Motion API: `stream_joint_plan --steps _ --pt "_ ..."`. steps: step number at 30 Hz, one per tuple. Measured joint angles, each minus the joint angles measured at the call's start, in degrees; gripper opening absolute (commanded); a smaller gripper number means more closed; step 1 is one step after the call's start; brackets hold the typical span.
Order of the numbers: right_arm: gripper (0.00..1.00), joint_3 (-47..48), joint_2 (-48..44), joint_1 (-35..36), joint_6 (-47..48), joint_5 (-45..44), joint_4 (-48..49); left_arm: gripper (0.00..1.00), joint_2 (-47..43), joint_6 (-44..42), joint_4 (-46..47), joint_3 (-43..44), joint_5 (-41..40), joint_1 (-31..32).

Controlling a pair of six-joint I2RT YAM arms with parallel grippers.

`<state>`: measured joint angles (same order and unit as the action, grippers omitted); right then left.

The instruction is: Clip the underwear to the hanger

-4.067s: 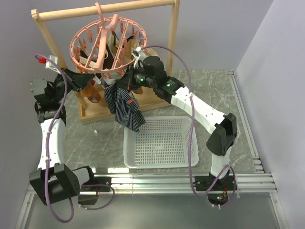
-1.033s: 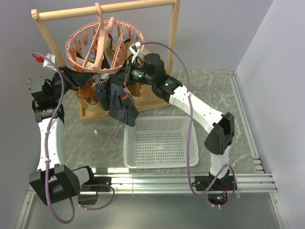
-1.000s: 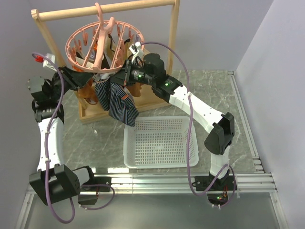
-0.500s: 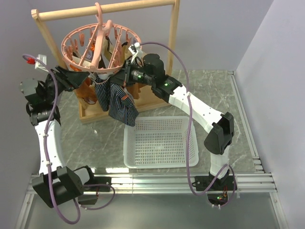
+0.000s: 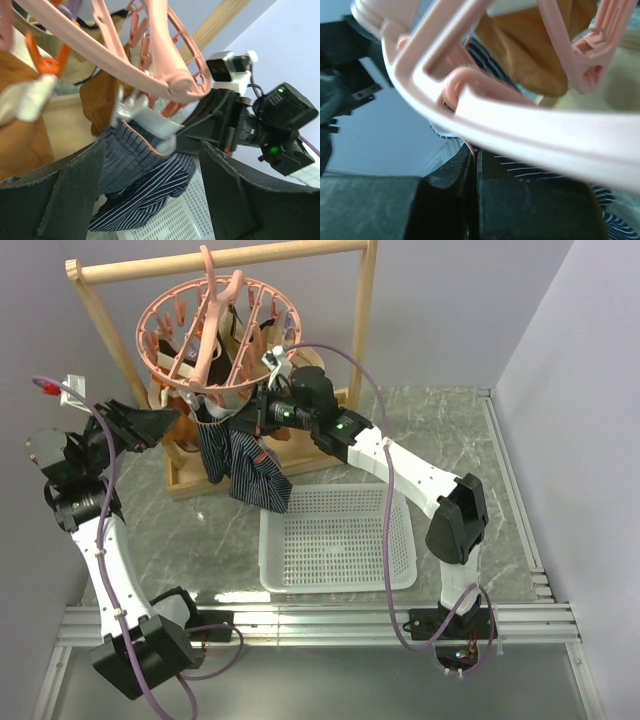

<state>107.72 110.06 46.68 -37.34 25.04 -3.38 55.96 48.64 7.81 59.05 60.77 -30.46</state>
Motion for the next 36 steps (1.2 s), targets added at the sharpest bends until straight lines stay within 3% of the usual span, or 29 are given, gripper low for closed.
stream_joint_plan --steps 4,6,7,12,19,25,31,36 --pt "0.20 -4.13 -0.42 0.46 1.20 -0.55 1.31 0.79 -2.23 -1.22 -1.33 -2.12 1.22 0.00" --pt "0.22 -6.38 -0.85 0.61 1.68 -0.92 2.10 0.78 -2.69 -1.27 -1.53 -3.15 1.55 0.00" --pt "0.29 -7.34 -1.07 0.66 1.97 -1.09 2.38 0.77 -2.75 -1.25 -1.62 -3.67 1.64 0.00" --pt "0.40 -11.41 -2.32 0.70 2.91 -1.66 2.97 0.76 -2.49 -1.29 -1.73 -5.81 2.03 0.00" --pt "0.44 -13.57 -3.82 0.70 4.50 -1.73 3.17 0.74 -1.84 -2.45 -1.70 -6.34 2.12 0.00" --pt "0.44 -15.47 -6.05 0.59 6.78 -1.86 3.26 0.67 -1.81 -5.77 -1.64 -6.38 2.12 0.74" --pt "0.43 -19.76 -12.09 -0.98 11.80 -1.86 2.45 0.62 -3.98 -13.73 -1.01 -8.61 1.40 7.37" --pt "0.42 -25.00 -20.76 -4.87 17.14 -1.77 2.89 0.63 -7.54 -16.68 8.39 -15.80 -1.11 15.52"
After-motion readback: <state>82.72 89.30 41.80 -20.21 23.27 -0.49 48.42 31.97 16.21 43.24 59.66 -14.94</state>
